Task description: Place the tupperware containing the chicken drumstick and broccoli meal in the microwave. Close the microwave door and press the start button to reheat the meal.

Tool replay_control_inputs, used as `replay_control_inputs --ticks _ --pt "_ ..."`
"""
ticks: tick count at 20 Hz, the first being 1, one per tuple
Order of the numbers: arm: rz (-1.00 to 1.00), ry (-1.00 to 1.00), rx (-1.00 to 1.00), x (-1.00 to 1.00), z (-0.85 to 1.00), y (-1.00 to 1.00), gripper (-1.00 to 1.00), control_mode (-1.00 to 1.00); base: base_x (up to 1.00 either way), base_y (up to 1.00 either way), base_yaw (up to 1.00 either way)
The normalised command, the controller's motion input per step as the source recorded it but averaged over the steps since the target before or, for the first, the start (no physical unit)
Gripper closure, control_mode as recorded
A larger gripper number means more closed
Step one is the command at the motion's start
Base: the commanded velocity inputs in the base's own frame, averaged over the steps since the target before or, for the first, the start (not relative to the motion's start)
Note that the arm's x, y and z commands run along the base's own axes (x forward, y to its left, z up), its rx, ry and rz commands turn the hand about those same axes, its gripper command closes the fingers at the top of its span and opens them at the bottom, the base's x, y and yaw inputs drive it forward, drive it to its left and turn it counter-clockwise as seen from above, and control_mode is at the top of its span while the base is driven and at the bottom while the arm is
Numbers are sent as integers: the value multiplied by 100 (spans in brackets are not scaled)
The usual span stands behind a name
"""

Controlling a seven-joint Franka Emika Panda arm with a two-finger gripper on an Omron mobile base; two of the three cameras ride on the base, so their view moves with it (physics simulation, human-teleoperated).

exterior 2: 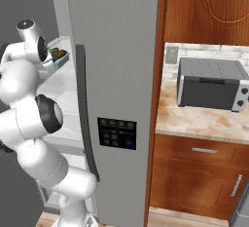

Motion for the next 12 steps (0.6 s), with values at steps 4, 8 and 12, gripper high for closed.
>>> replay_control_inputs --ticks 4,8,12 --pt "-12 13 0 29 -9 18 -100 -100 0 0 0" --pt "-13 12 0 24 -16 12 -100 -100 0 0 0" --pt "-13 6 0 15 -31 10 100 -100 0 0 0"
